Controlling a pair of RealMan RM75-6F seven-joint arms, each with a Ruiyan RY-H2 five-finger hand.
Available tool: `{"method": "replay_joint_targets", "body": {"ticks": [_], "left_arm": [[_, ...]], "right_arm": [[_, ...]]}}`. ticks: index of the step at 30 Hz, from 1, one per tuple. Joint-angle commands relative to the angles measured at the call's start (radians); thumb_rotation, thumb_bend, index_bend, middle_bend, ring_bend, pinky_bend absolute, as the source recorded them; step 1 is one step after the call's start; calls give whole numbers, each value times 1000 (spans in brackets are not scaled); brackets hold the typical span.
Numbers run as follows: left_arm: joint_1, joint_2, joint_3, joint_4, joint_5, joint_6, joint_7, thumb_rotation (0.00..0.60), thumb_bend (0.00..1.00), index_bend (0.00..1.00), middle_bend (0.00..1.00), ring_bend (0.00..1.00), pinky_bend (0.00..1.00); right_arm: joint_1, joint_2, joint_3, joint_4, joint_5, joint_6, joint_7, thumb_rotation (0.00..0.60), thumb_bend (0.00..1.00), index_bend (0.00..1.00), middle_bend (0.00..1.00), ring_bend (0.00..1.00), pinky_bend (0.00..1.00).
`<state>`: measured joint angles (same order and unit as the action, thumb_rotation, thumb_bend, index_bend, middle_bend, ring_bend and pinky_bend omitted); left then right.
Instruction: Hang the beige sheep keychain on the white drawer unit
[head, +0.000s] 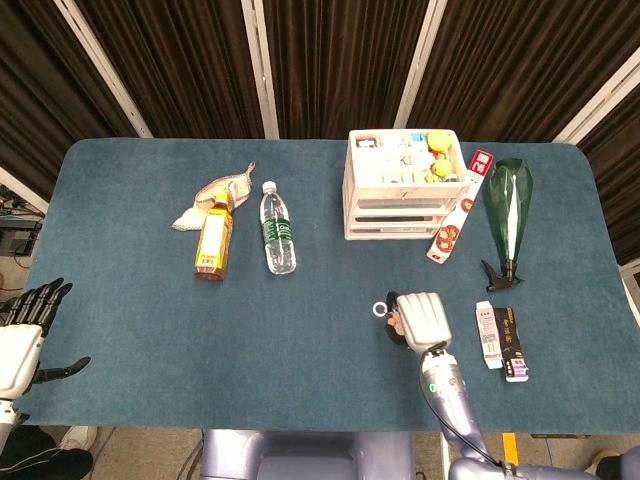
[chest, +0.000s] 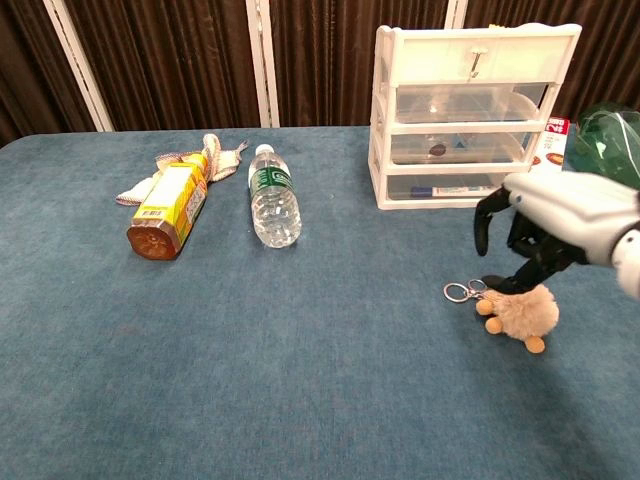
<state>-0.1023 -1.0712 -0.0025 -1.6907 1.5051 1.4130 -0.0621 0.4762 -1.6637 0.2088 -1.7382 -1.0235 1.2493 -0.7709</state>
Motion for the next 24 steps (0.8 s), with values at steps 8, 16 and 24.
{"method": "replay_joint_targets", "body": {"ticks": [8, 16, 24], "left_arm": [[-5, 2, -4, 3, -1, -2, -7, 600, 0, 0, 0, 0, 0], [-7, 0, -7, 3, -5, -3, -4, 600, 0, 0, 0, 0, 0], [-9, -1, -9, 1, -14, -7, 0, 600, 0, 0, 0, 0, 0]], "right_arm": [[63, -134, 33, 148, 103, -12, -29, 600, 253, 504, 1000, 1000, 1000], [86, -171, 42, 206, 143, -25, -28, 600, 308, 512, 1000, 1000, 1000], [106, -201, 47, 266, 180, -42, -18, 600, 320, 511, 1000, 1000, 1000]]}}
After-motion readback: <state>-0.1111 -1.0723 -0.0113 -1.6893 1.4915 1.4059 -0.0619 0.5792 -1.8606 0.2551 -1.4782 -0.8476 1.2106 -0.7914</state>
